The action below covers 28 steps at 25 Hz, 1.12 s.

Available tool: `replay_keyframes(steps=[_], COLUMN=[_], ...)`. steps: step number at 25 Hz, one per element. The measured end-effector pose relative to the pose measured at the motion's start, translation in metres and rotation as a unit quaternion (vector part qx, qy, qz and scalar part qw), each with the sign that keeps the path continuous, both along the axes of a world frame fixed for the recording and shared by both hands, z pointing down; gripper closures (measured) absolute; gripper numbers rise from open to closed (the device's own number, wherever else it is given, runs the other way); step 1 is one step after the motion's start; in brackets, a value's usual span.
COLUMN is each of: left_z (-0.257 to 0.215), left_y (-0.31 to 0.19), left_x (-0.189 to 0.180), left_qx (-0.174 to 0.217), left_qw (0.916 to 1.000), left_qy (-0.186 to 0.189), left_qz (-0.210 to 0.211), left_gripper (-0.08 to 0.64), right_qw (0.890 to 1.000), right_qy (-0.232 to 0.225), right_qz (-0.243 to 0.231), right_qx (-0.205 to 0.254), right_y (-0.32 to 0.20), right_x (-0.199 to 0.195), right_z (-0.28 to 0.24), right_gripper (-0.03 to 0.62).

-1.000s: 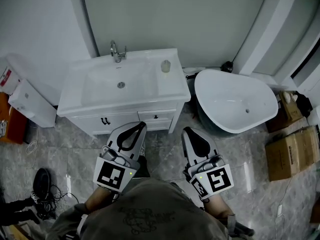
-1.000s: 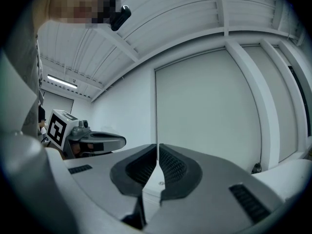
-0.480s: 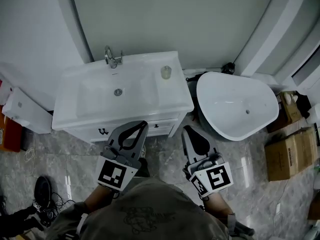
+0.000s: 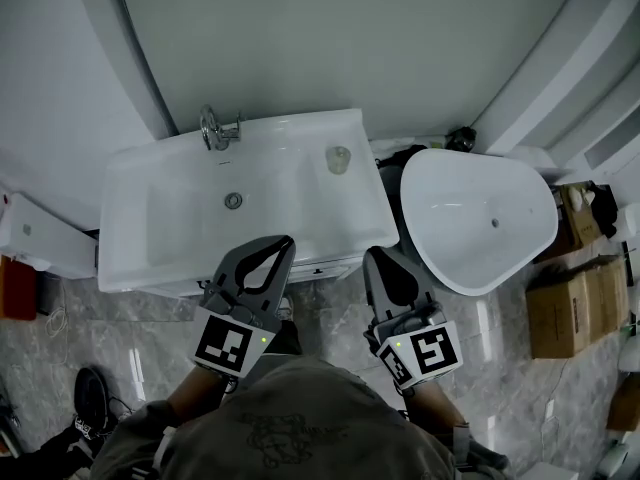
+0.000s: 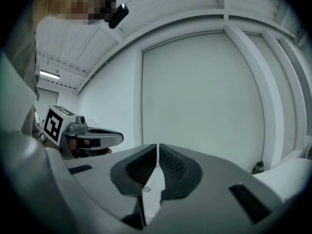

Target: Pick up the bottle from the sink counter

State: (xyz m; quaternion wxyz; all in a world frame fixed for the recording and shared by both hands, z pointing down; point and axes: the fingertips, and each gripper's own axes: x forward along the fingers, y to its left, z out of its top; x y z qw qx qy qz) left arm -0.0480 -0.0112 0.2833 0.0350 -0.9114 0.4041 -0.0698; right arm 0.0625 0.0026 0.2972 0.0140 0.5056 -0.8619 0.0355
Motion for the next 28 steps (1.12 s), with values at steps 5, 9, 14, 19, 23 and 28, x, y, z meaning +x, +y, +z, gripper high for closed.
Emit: replay_keyframes(steps=[5, 9, 14, 19, 23, 28], left_z=[0.002, 0.004, 0.003, 0.001, 0.004, 0.002], left_y=[-0.057, -0.1, -0.149, -0.186, -0.211, -0.236], left_x=[-0.017, -0.025, -0.032, -0.036, -0.037, -0.033], left_qx=[-0.006, -0.009, -0.007, 0.002, 0.002, 0.003], left_qw=[0.9999, 0.9996, 0.9992, 0.9989, 0.9988, 0.9985], left_qy=[0.002, 0.007, 0.012, 0.015, 0.02, 0.032], left_qz=[0.012, 0.025, 0.039, 0.043, 0.044, 0.045], left_gripper=[0.541, 0.541, 0.541, 0.541, 0.541, 0.541], right_qw=[1.0, 0.999, 0.998, 0.998, 0.997, 0.997], right_qy=[0.015, 0.027, 0.03, 0.033, 0.032, 0.036], right_qz=[0.02, 0.037, 0.052, 0.058, 0.069, 0.072], right_qx=[0.005, 0.003, 0.003, 0.001, -0.001, -0.005], right_y=[-0.061, -0.104, -0.15, -0.189, -0.22, -0.259], right_x=[-0.01, -0.018, -0.029, -0.03, -0.027, -0.027], right_z=[-0.005, -0.004, -0.002, -0.001, 0.001, 0.012], right_gripper=[0.557, 0.557, 0.555, 0.473, 0.407, 0.367])
